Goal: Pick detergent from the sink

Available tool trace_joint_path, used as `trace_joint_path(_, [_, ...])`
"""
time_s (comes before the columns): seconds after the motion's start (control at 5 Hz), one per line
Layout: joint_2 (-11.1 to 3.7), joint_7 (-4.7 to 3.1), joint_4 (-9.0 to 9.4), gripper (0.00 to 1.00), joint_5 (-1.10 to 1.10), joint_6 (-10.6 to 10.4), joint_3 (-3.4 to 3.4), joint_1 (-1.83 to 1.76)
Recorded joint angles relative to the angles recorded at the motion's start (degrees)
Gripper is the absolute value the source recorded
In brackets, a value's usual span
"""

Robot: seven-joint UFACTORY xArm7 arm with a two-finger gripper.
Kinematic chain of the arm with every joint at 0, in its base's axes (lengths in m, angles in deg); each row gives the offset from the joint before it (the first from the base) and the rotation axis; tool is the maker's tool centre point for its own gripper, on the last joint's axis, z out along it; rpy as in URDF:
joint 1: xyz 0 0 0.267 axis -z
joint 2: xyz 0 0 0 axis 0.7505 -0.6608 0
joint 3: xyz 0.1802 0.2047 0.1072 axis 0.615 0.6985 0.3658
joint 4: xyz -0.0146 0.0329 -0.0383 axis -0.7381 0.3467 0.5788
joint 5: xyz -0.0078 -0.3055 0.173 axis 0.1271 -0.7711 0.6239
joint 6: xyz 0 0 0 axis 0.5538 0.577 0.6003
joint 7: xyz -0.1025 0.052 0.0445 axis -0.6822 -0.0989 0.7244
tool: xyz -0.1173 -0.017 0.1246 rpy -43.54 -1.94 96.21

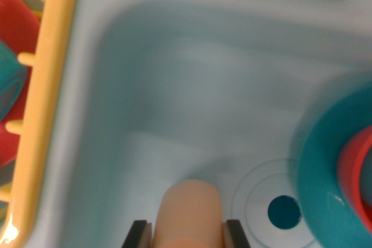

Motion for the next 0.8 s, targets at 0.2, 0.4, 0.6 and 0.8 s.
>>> trace_joint_path(0.2, [0.00,0.00,0.00,1.00,0.00,0.0,0.00,0.00])
trace_joint_path(0.4, [0.25,0.05,-0.79,1.00,-0.03,1.0,0.00,0.00])
trace_joint_path(0.6, [0.25,0.05,-0.79,1.00,-0.03,1.0,0.00,0.00])
trace_joint_path(0.8, [0.57,0.11,-1.83,1.00,-0.08,2.4,0.00,-0.01])
